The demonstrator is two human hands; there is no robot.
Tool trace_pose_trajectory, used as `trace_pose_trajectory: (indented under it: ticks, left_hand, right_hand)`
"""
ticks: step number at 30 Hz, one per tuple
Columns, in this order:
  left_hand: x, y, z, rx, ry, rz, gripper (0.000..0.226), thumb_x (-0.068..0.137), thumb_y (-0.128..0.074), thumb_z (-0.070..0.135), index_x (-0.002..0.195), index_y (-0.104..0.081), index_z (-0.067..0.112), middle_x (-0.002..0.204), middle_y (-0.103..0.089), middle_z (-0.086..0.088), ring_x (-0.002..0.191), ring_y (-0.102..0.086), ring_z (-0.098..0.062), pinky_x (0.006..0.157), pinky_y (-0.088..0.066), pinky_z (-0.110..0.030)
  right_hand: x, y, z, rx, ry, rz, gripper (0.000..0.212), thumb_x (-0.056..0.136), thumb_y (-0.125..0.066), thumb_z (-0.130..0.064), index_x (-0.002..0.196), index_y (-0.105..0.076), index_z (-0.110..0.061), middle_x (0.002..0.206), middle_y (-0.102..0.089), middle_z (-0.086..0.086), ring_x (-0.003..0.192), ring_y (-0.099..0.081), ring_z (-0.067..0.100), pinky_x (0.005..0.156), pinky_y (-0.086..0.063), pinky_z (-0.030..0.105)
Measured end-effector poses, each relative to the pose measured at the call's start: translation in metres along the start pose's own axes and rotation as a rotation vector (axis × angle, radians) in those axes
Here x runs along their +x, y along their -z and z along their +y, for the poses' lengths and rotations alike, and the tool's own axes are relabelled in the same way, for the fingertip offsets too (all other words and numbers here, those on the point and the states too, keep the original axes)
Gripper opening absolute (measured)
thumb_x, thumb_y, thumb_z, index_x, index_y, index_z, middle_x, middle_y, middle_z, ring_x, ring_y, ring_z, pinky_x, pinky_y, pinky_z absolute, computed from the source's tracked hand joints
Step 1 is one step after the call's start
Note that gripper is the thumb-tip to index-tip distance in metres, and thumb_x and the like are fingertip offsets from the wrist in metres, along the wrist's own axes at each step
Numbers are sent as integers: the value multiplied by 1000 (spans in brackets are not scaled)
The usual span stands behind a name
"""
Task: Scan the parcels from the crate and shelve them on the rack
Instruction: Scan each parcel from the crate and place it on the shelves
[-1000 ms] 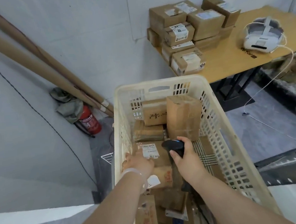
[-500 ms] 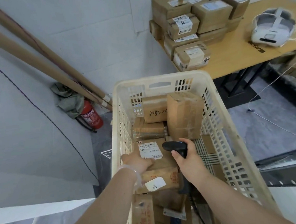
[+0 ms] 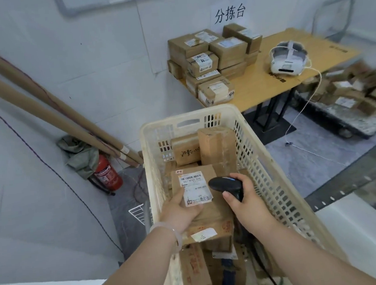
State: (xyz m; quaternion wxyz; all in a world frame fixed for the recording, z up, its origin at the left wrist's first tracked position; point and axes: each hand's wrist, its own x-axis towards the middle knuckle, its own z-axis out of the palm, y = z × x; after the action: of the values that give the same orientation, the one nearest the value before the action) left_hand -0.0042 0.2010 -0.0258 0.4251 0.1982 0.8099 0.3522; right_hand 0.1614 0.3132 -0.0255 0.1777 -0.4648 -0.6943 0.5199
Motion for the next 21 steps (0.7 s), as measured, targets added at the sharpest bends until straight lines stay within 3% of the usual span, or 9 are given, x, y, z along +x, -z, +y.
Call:
trace_pose_trajectory:
  ticks: [3,8,12,16,19,21]
  left_hand:
    - [-12,-1,3,36,-90,-16,82,84,-78,36,153,-34,38,159,-28,-1,141,-37,-23,116,-33,-36]
    - [-31,-14,14,47,-230,-76,82,79,-81,41,148,-36,48,161,-20,-2,147,-25,-24,120,-26,-43]
    - [-50,-39,31,67,-372,-165,82,80,-80,44,148,-35,50,160,-28,-3,147,-30,-22,118,-30,-43]
    - [-77,-70,50,80,-499,-211,78,80,-81,41,144,-38,52,157,-32,-4,144,-32,-22,119,-29,-42]
    - [-100,-94,68,90,-612,-250,73,80,-81,39,136,-38,58,156,-31,-2,145,-29,-20,120,-25,-37]
    - [-116,-111,78,106,-689,-277,74,80,-81,41,135,-36,60,160,-25,0,148,-24,-19,121,-21,-35]
  right_hand:
    - [-25,6,-5,16,28,94,46,94,-65,-28,126,-40,-48,105,-55,-32,90,-52,-25,66,-39,-2]
    - [-70,26,-10,28,68,257,53,94,-65,-29,113,-35,-68,105,-56,-43,96,-50,-25,69,-38,-3]
    - [-105,52,-7,67,59,403,48,94,-64,-32,122,-37,-60,115,-57,-28,101,-57,-8,81,-46,15]
    - [-143,86,-7,28,55,538,53,95,-61,-35,109,-27,-74,108,-52,-34,93,-58,-10,72,-46,13]
    - [-173,112,-4,59,76,634,53,96,-62,-30,114,-30,-69,113,-51,-34,96,-52,-21,68,-43,3]
    - [-195,128,-5,64,90,695,52,96,-61,-30,120,-30,-64,116,-52,-32,97,-53,-19,68,-44,4]
